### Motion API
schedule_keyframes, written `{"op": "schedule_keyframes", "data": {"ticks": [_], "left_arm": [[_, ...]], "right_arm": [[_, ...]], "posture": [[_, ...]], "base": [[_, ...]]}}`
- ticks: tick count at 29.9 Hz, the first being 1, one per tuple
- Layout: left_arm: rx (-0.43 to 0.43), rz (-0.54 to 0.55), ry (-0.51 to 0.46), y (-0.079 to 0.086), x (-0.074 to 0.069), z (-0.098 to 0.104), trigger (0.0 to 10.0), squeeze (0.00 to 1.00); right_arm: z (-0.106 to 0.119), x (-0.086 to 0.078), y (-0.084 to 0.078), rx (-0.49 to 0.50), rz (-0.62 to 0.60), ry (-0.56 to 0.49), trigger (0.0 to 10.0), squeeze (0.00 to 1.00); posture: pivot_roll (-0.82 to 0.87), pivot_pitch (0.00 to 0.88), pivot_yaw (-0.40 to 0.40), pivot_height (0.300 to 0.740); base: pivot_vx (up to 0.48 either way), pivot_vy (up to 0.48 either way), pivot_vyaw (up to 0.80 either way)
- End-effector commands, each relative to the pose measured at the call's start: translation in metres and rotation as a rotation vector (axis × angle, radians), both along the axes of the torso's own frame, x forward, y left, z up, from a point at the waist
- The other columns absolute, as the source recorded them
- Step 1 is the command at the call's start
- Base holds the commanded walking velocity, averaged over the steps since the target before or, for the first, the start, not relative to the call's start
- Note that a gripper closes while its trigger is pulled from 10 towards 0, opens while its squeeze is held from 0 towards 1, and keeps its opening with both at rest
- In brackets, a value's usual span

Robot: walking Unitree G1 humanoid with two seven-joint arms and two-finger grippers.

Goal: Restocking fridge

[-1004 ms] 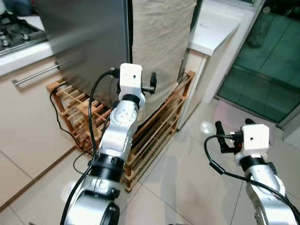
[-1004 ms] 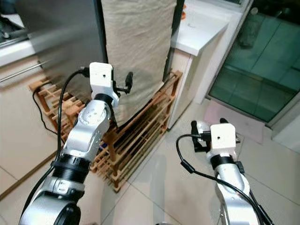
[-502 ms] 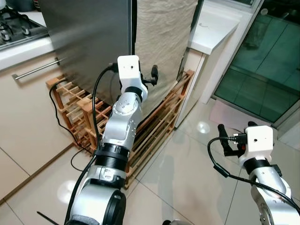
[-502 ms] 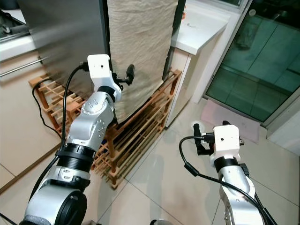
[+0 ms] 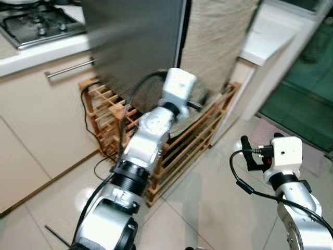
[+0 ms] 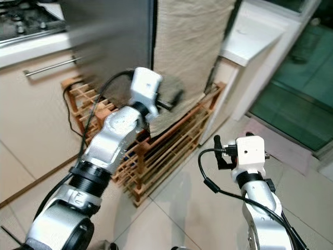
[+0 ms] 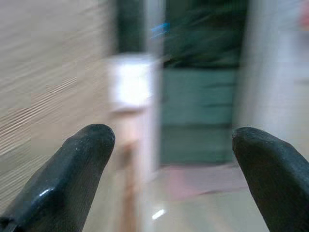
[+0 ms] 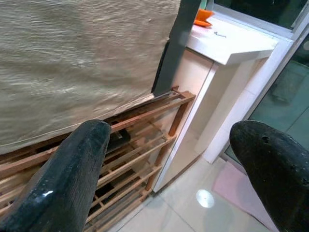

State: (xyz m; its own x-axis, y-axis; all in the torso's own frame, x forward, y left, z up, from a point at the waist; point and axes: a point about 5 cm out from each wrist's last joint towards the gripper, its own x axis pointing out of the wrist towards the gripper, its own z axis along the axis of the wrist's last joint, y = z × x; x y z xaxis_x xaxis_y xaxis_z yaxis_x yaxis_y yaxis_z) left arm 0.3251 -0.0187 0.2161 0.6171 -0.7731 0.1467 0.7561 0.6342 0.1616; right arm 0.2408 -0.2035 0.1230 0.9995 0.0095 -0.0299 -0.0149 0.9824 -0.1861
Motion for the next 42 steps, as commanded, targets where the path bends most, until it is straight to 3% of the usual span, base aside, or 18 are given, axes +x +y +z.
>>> {"op": "schedule_keyframes", "data": {"ticks": [1, 5, 8, 12, 14, 15, 16, 17, 18, 19, 21, 24, 36, 42], "left_arm": [[-0.015, -0.098, -0.008, -0.01, -0.011, 0.001, 10.0, 0.0], [-0.046, -0.151, 0.006, -0.012, -0.016, 0.003, 10.0, 0.0], [-0.06, -0.12, 0.008, -0.008, -0.014, 0.003, 10.0, 0.0], [-0.116, 0.003, 0.061, 0.009, -0.011, -0.005, 10.0, 0.0], [-0.185, 0.155, 0.09, 0.027, -0.005, -0.011, 10.0, 0.0], [-0.185, 0.155, 0.09, 0.027, -0.005, -0.011, 10.0, 0.0], [-0.211, 0.253, 0.1, 0.04, -0.002, -0.015, 10.0, 0.0], [-0.211, 0.253, 0.1, 0.04, -0.002, -0.015, 10.0, 0.0], [-0.239, 0.337, 0.113, 0.053, 0.0, -0.02, 10.0, 0.0], [-0.239, 0.337, 0.113, 0.053, 0.0, -0.02, 10.0, 0.0], [-0.25, 0.471, 0.141, 0.076, 0.0, -0.031, 10.0, 0.0], [-0.226, 0.556, 0.151, 0.093, 0.003, -0.037, 10.0, 0.0], [-0.218, 0.579, 0.152, 0.095, 0.015, -0.031, 10.0, 0.0], [-0.182, 0.524, 0.163, 0.082, 0.019, -0.033, 10.0, 0.0]], "right_arm": [[-0.002, -0.001, -0.004, -0.007, -0.013, 0.013, 10.0, 0.0], [-0.003, 0.0, -0.004, -0.007, -0.014, 0.013, 10.0, 0.0], [-0.003, 0.001, -0.004, -0.007, -0.013, 0.013, 10.0, 0.0], [-0.003, 0.003, -0.002, -0.001, -0.016, 0.005, 10.0, 0.0], [-0.002, 0.003, -0.001, 0.001, -0.016, 0.001, 10.0, 0.0], [-0.002, 0.003, -0.001, 0.001, -0.016, 0.001, 10.0, 0.0], [-0.003, 0.003, -0.002, 0.001, -0.016, 0.0, 10.0, 0.0], [-0.003, 0.003, -0.002, 0.001, -0.016, 0.0, 10.0, 0.0], [-0.003, 0.003, -0.002, 0.002, -0.016, 0.0, 10.0, 0.0], [-0.003, 0.003, -0.002, 0.002, -0.016, 0.0, 10.0, 0.0], [-0.004, 0.002, -0.001, 0.004, -0.016, 0.003, 10.0, 0.0], [-0.006, 0.004, 0.001, 0.008, -0.006, 0.007, 10.0, 0.0], [-0.006, 0.008, 0.004, 0.004, 0.011, 0.001, 10.0, 0.0], [-0.006, 0.006, 0.004, 0.004, 0.009, -0.001, 10.0, 0.0]], "posture": [[-0.15, 0.043, -0.097, 0.74], [-0.15, 0.039, -0.097, 0.74], [-0.15, 0.032, -0.094, 0.74], [-0.14, 0.027, -0.09, 0.74], [-0.13, 0.028, -0.087, 0.74], [-0.13, 0.028, -0.087, 0.74], [-0.13, 0.027, -0.086, 0.74], [-0.13, 0.027, -0.086, 0.74], [-0.12, 0.027, -0.084, 0.74], [-0.12, 0.027, -0.084, 0.74], [-0.11, 0.025, -0.087, 0.74], [-0.1, 0.022, -0.092, 0.74], [-0.1, 0.015, -0.094, 0.74], [-0.1, 0.013, -0.093, 0.74]], "base": [[0.0, 0.0, 0.0], [0.0, 0.0, 0.0], [0.0, 0.0, 0.0], [0.0, 0.0, 0.0], [0.0, 0.0, 0.0], [0.0, 0.0, 0.0], [0.0, 0.0, 0.0], [0.0, 0.0, 0.0], [0.0, 0.0, 0.0], [0.0, 0.0, 0.0], [0.0, 0.0, 0.0], [0.0, 0.0, 0.0], [0.0, 0.0, 0.0], [0.0, 0.0, 0.0]]}}
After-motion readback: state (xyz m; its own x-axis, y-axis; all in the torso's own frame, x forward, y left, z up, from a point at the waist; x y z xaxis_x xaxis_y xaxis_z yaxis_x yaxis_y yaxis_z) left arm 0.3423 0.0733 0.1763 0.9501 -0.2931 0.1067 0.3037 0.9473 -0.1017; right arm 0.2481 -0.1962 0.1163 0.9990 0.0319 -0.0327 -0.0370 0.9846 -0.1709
